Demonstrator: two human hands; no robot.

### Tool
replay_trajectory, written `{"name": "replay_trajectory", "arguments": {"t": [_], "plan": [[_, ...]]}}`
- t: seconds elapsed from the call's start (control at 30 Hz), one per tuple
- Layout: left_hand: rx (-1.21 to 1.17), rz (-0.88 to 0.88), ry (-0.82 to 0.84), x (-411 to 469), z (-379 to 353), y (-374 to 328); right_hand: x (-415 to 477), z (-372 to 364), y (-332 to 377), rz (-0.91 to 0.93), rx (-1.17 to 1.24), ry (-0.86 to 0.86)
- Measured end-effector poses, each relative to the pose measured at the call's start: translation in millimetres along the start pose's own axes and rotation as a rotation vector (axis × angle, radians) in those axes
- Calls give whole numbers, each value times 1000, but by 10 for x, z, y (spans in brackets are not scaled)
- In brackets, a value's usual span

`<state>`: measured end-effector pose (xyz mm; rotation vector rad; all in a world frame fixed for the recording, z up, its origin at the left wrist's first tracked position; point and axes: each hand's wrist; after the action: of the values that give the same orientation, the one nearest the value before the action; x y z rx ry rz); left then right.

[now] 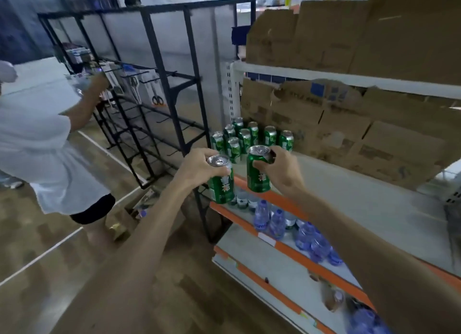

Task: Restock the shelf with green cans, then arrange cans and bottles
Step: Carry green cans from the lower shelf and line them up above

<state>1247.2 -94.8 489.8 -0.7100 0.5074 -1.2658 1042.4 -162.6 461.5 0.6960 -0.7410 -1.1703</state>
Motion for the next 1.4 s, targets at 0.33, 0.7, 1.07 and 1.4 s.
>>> {"name": "replay_trajectory", "arguments": {"t": [0.33, 0.7, 1.07, 1.4], "plan": [[-32, -217, 277, 1638, -94, 393, 789, -441, -394, -295, -50, -218], [-75, -339, 566, 2902, -668, 302, 1280, -404, -657, -481, -135, -417], [-44, -295, 601, 3859, -1073, 412, 2137, -559, -1054, -558, -91, -425], [-14, -352, 678, 4223, -1489, 471, 2600, -817, -1222, -589, -97, -408]]}}
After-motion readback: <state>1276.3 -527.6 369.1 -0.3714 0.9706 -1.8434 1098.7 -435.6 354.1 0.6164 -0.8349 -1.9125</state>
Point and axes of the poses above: each hand's wrist, its own x-axis towards the middle knuckle, its own z-axis out of the back of the hand, y = z × x, and after that the axes turned 2 degrees about x, right-handed
